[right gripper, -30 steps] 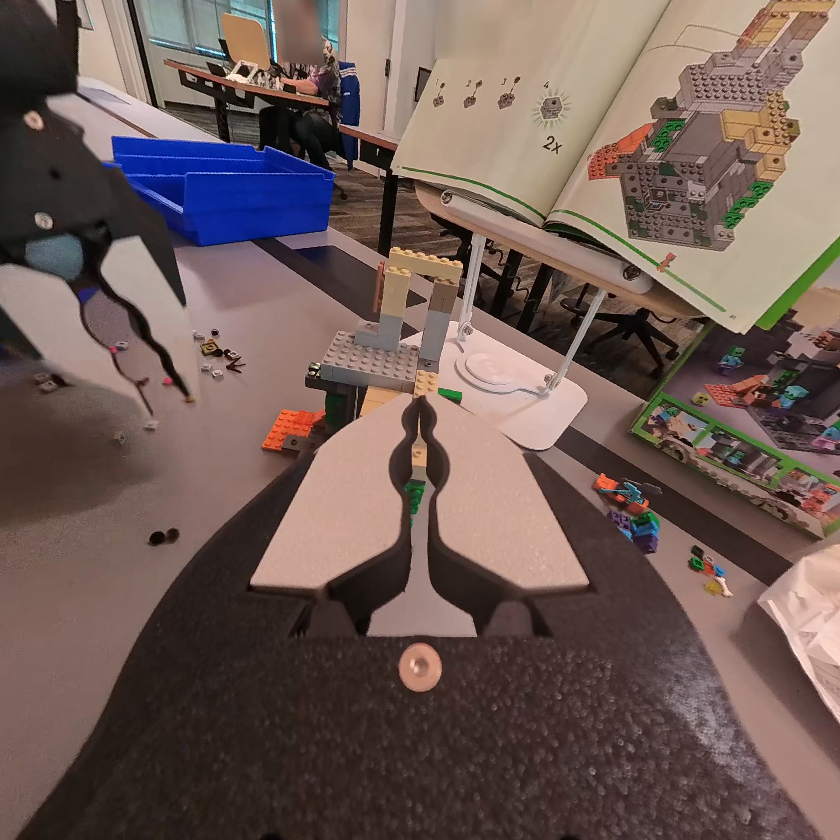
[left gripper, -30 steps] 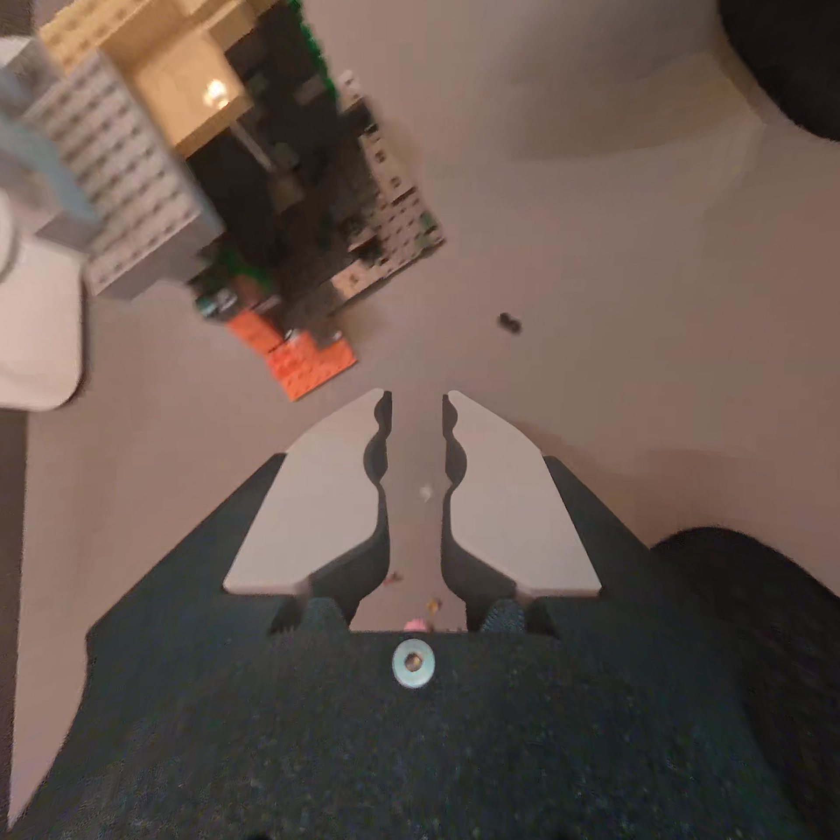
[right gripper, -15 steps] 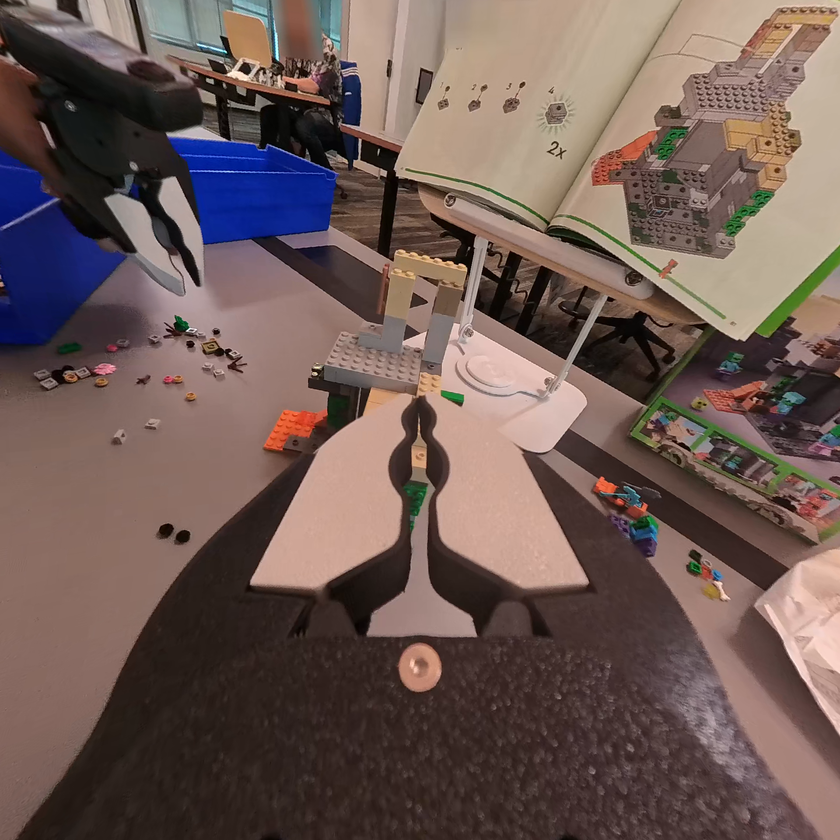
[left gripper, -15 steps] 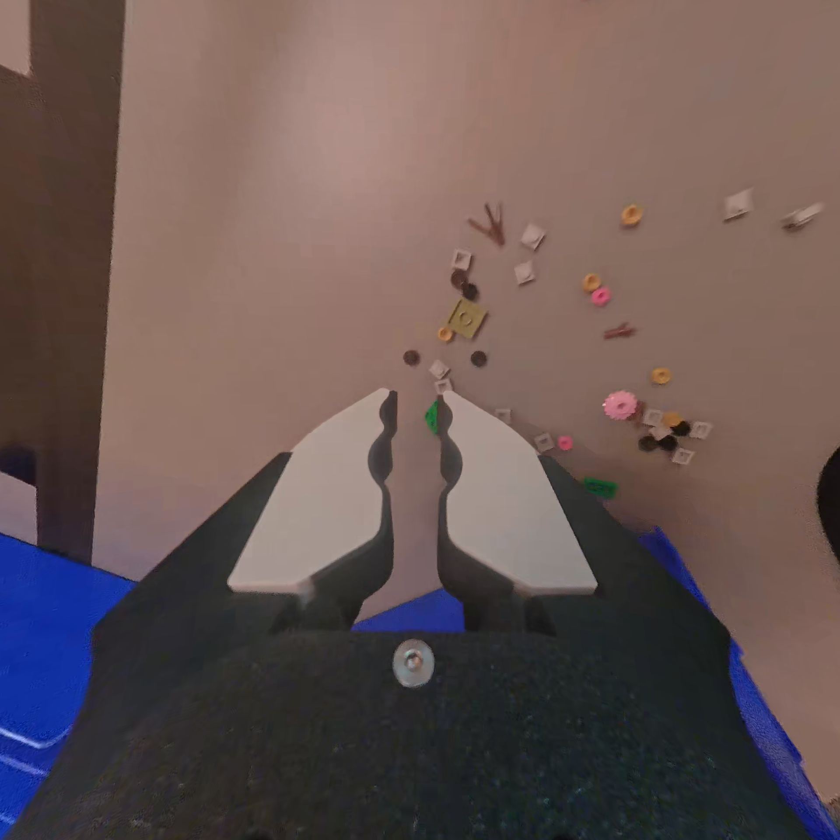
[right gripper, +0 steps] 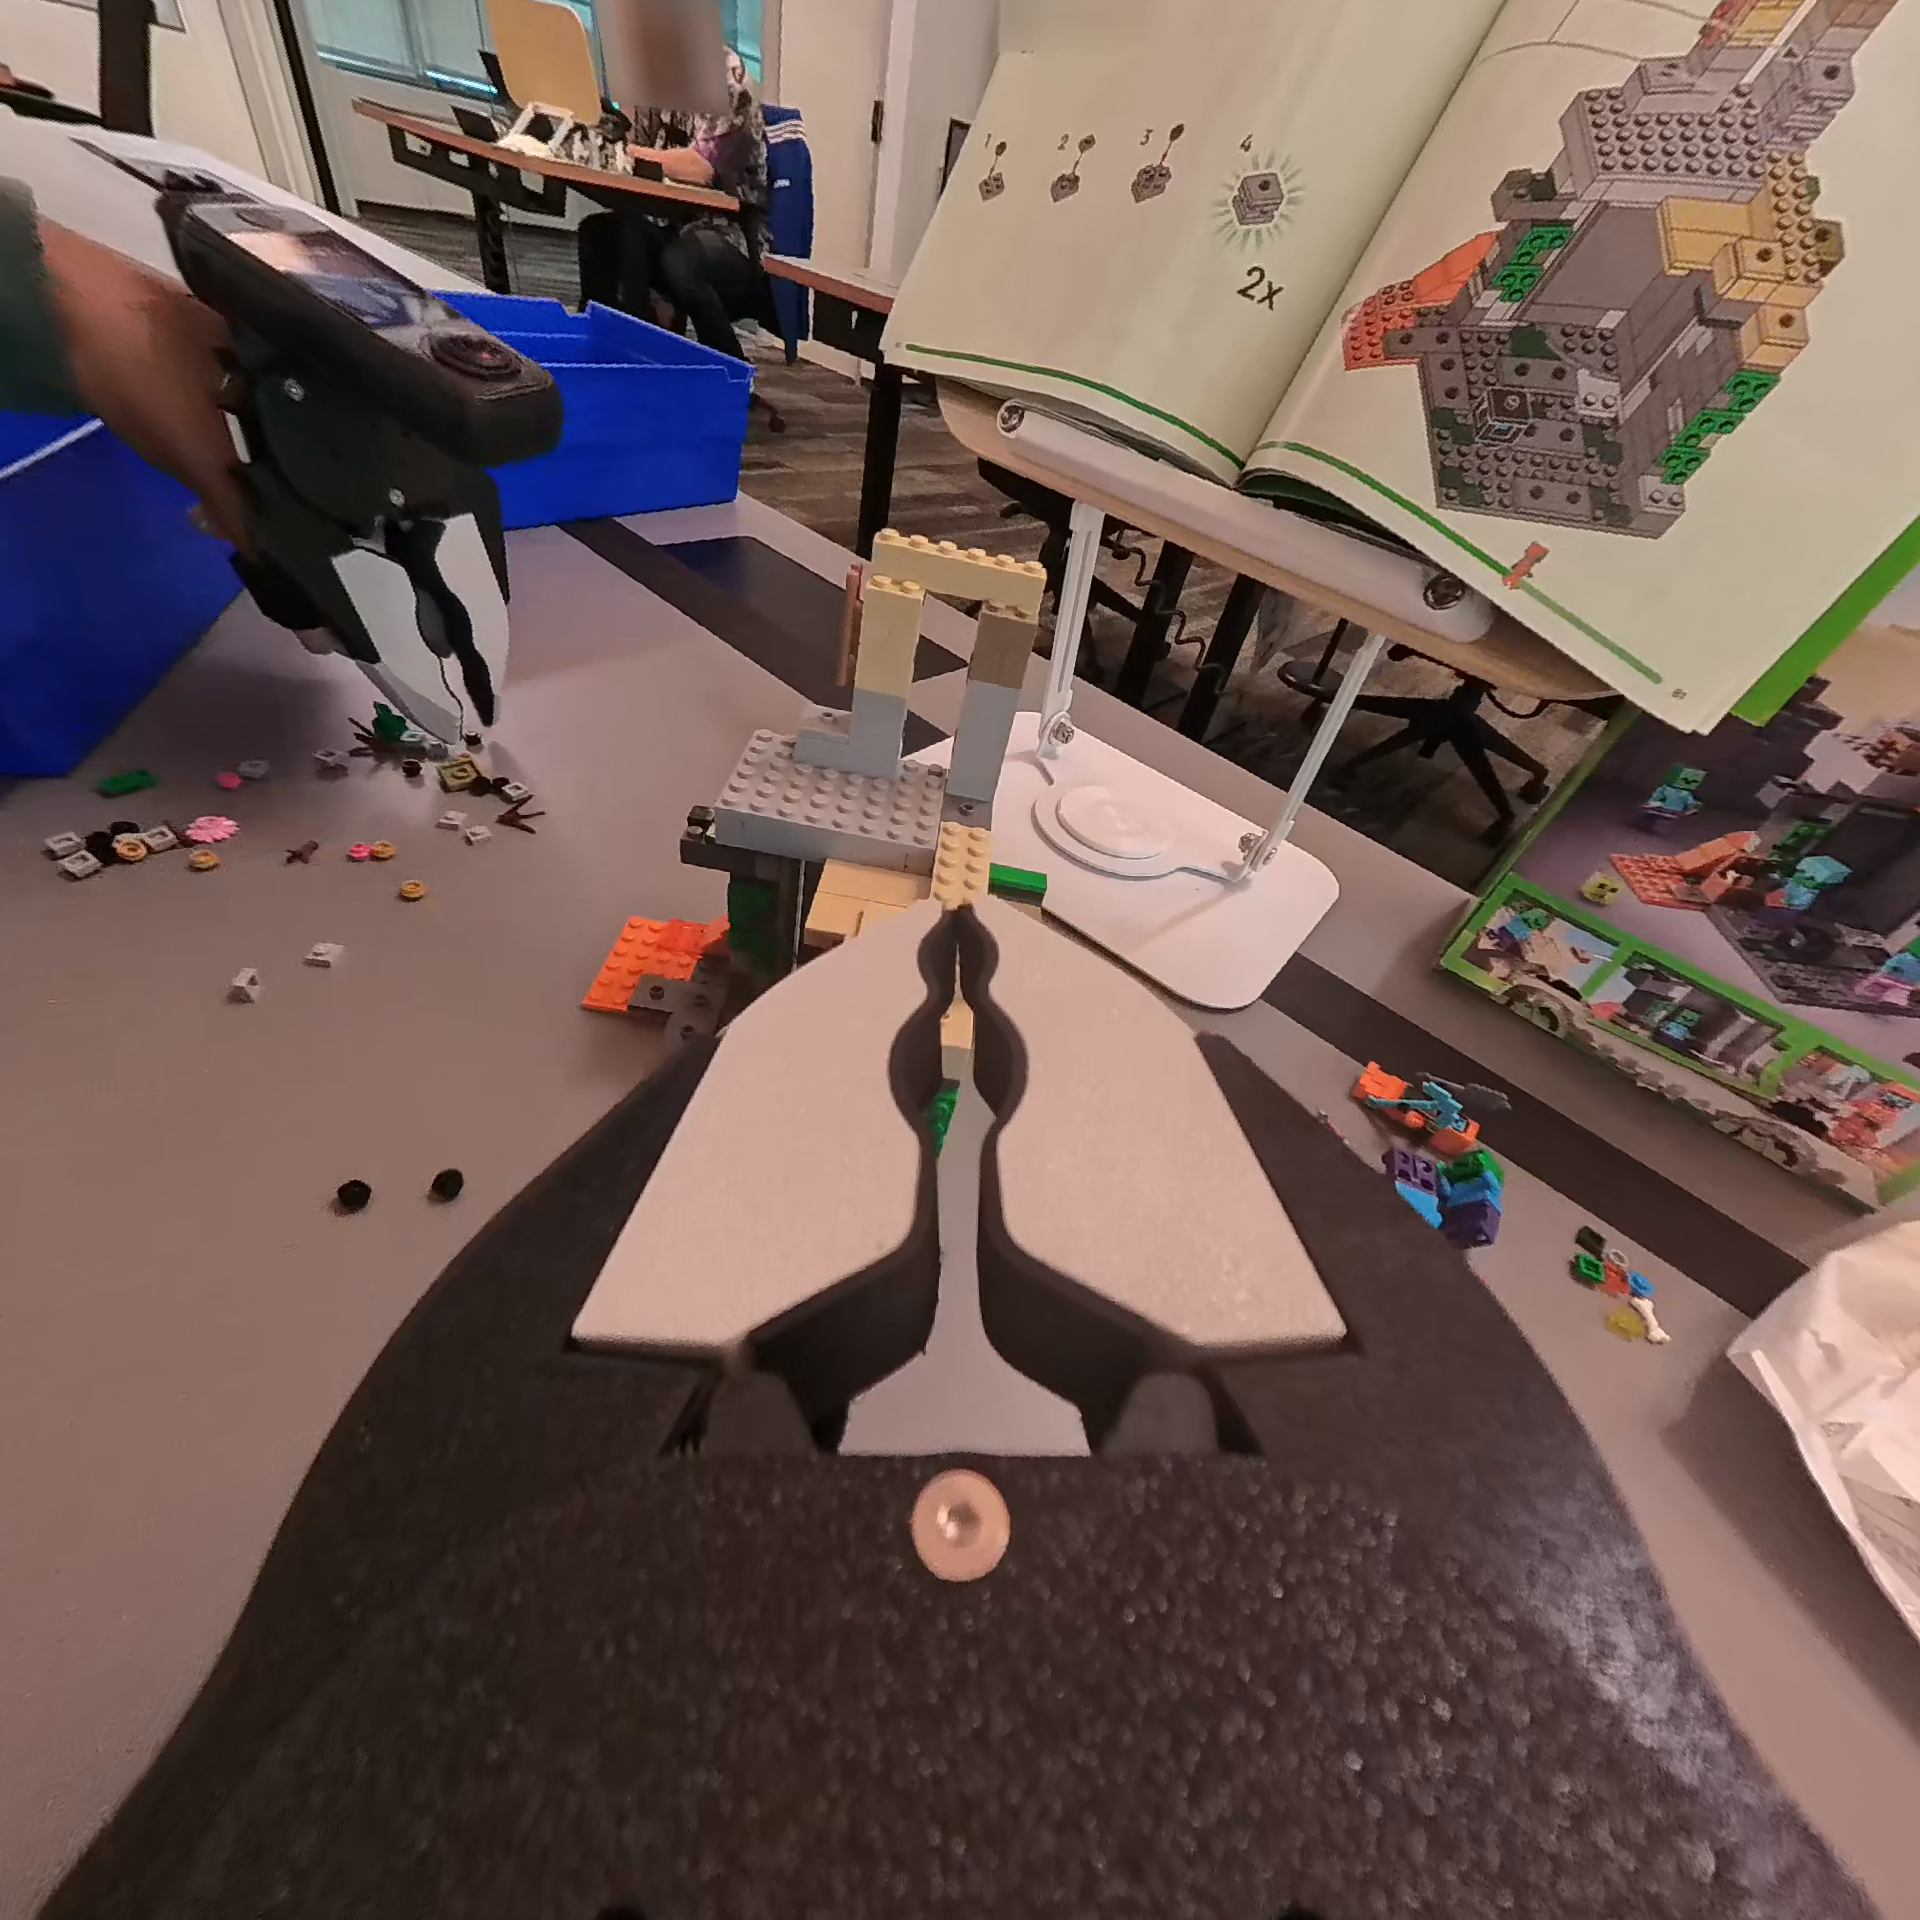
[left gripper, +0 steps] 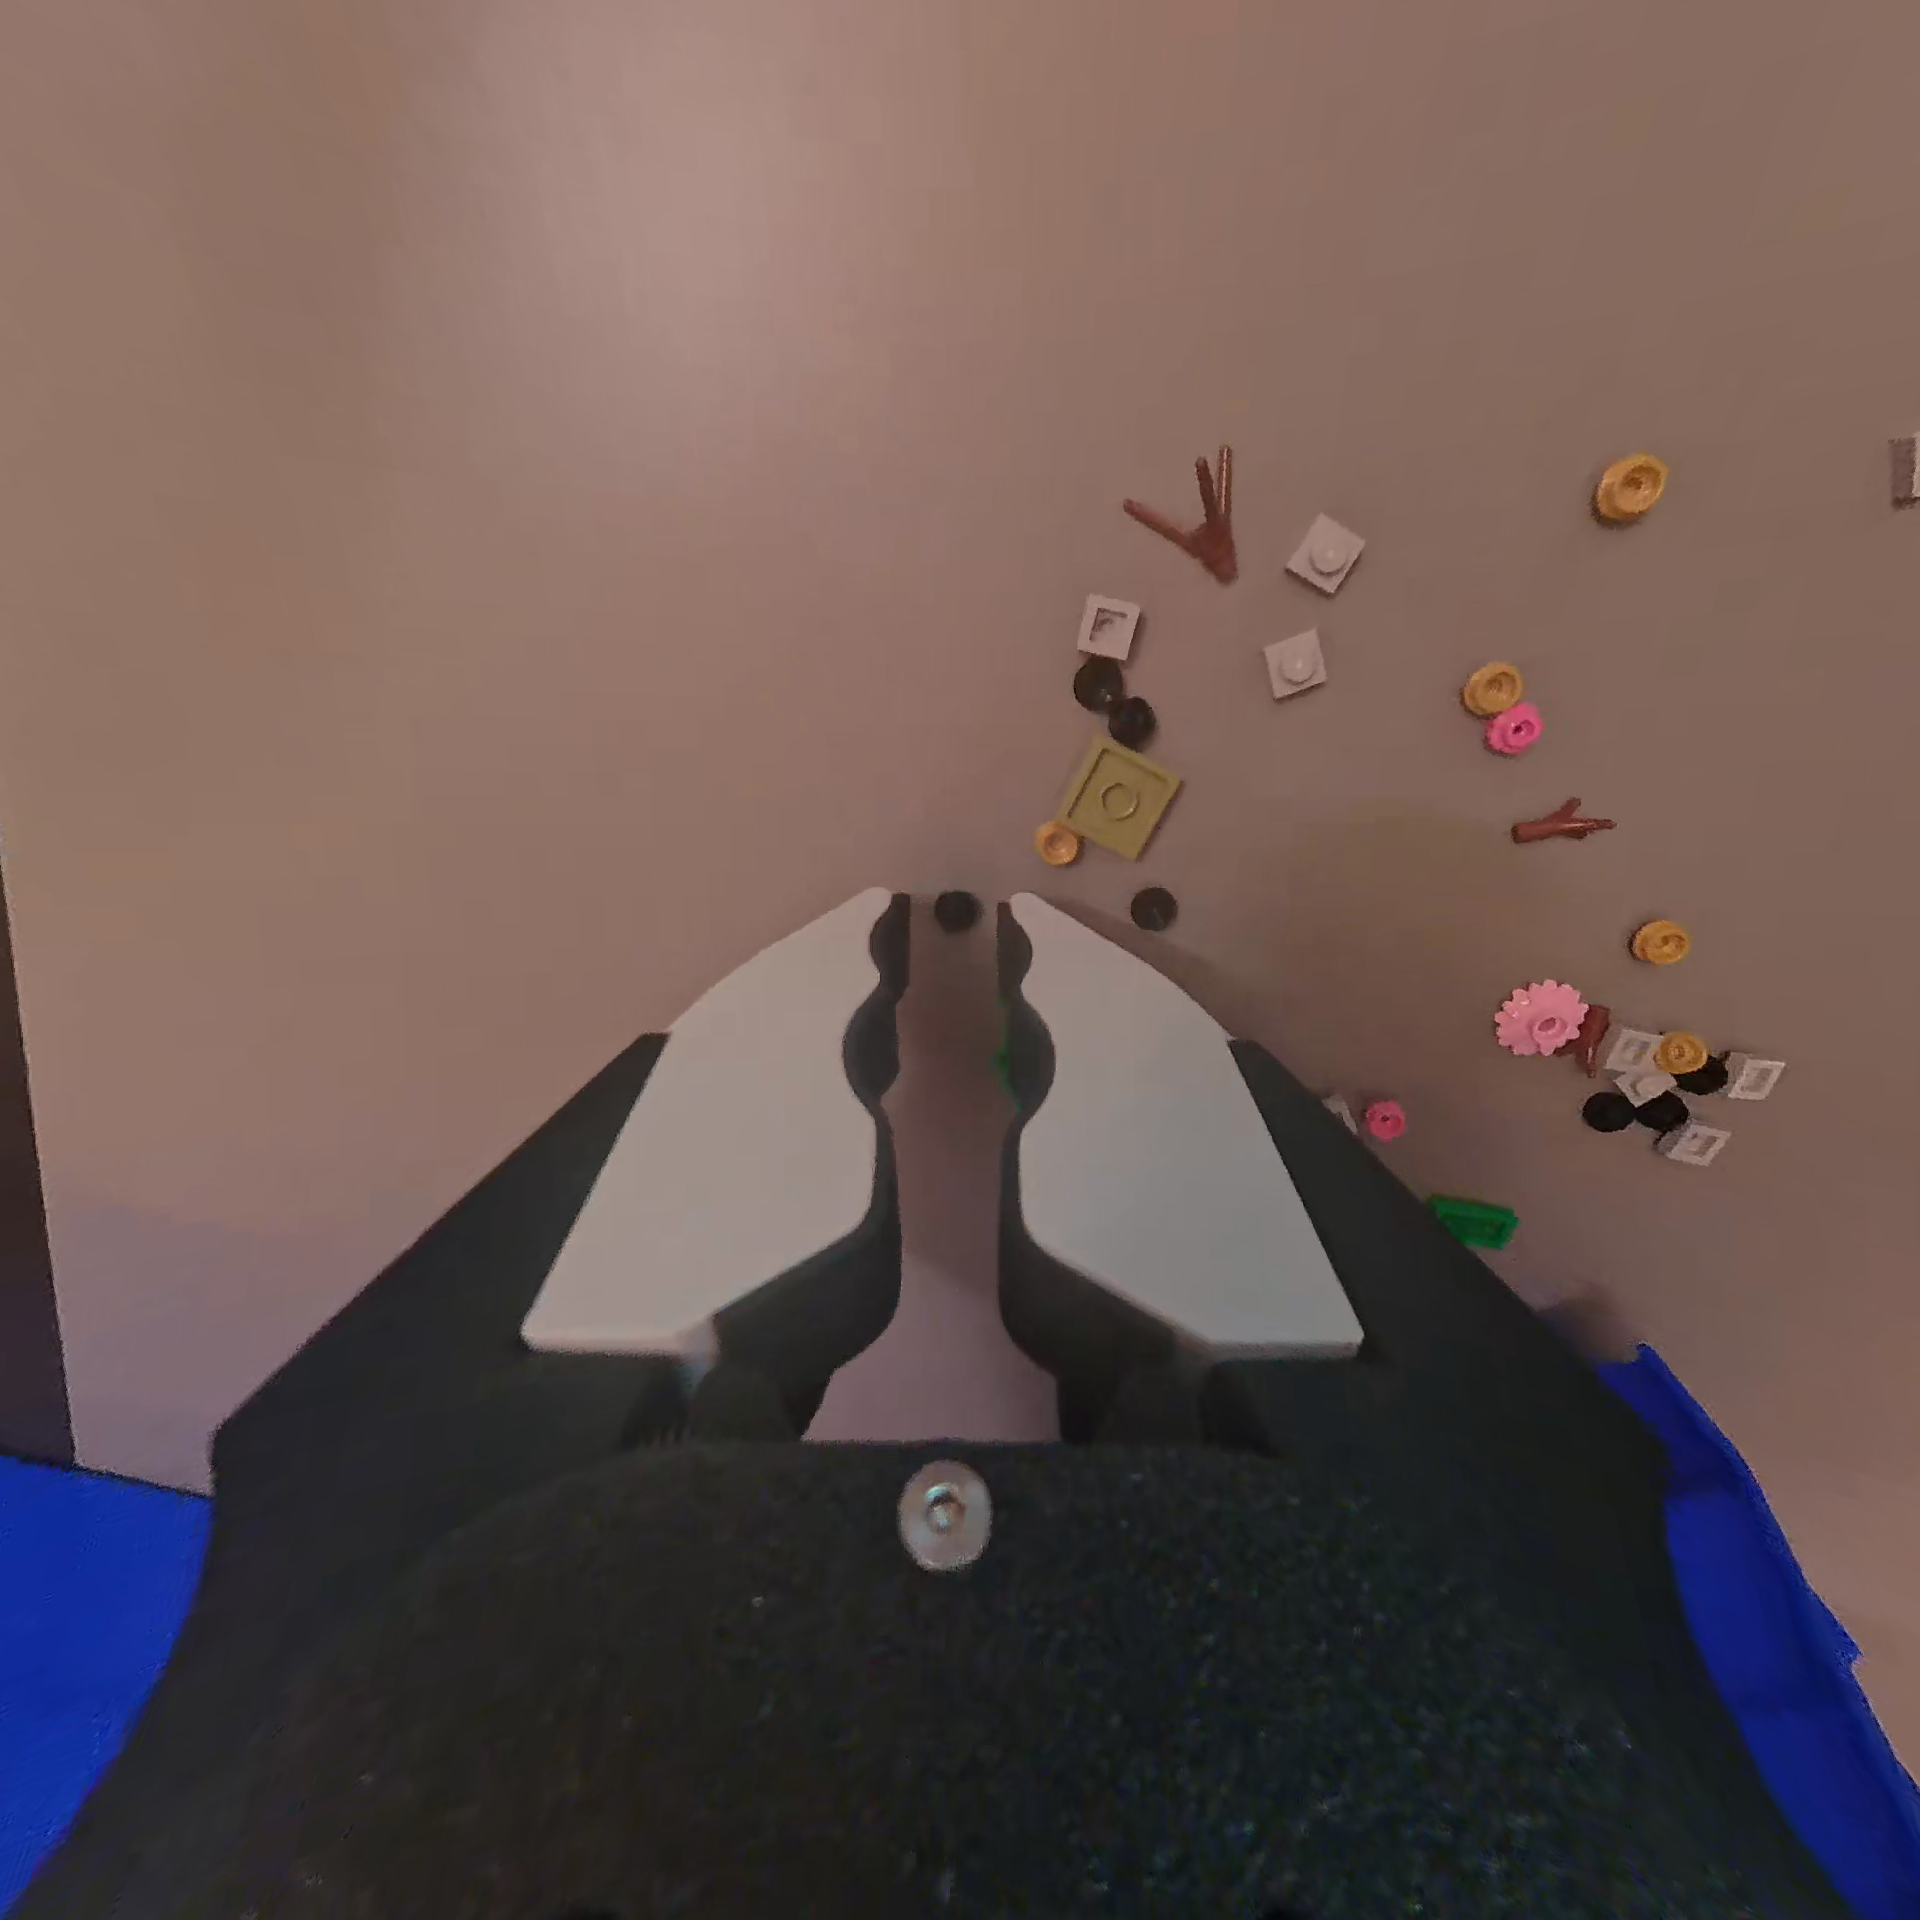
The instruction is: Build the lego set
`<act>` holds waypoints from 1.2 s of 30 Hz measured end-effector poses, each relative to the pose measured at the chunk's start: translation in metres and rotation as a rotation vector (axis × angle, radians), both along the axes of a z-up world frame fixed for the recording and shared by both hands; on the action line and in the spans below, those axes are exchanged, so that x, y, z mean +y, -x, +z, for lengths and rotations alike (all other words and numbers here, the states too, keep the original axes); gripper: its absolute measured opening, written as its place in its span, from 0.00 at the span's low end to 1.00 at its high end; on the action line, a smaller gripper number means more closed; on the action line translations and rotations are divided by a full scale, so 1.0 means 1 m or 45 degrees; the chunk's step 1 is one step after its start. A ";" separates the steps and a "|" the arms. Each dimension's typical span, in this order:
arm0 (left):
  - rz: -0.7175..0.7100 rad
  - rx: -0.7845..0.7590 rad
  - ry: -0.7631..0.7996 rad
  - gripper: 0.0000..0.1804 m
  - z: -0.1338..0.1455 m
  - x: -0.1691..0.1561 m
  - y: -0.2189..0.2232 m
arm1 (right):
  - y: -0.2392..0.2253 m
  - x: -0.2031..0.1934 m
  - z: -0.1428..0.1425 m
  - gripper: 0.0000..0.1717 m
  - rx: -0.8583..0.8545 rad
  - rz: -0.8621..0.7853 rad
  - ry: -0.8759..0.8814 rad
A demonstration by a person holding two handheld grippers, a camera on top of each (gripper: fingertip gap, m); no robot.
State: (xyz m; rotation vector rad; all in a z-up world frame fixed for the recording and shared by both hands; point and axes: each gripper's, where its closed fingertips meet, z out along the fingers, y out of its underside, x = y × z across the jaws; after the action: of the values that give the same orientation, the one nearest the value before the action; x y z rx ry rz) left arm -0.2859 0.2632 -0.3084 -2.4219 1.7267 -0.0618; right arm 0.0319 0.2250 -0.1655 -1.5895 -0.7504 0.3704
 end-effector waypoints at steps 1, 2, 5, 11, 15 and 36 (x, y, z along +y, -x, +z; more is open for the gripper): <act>0.002 0.003 0.012 0.08 -0.001 -0.001 0.000 | 0.000 0.000 0.000 0.00 -0.003 0.000 0.000; 0.001 0.009 0.021 0.08 -0.002 -0.001 0.001 | 0.000 0.000 -0.001 0.00 -0.005 0.000 0.000; 0.005 -0.008 0.036 0.05 -0.003 -0.001 -0.002 | 0.000 0.000 -0.001 0.00 -0.005 -0.001 0.000; -0.002 -0.002 0.015 0.04 0.001 -0.002 -0.004 | 0.001 0.000 -0.001 0.00 -0.006 0.002 0.003; -0.107 -0.129 -0.027 0.04 0.027 -0.020 -0.046 | 0.000 0.000 0.000 0.00 0.000 0.001 -0.002; -0.731 -0.210 0.072 0.04 0.004 -0.128 -0.234 | -0.002 0.000 0.003 0.00 0.010 -0.001 -0.004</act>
State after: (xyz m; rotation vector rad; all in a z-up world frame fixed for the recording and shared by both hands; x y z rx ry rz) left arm -0.0518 0.1351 -0.3044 -1.8111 2.2922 -0.3709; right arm 0.0338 0.2248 -0.1630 -1.5845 -0.7437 0.3746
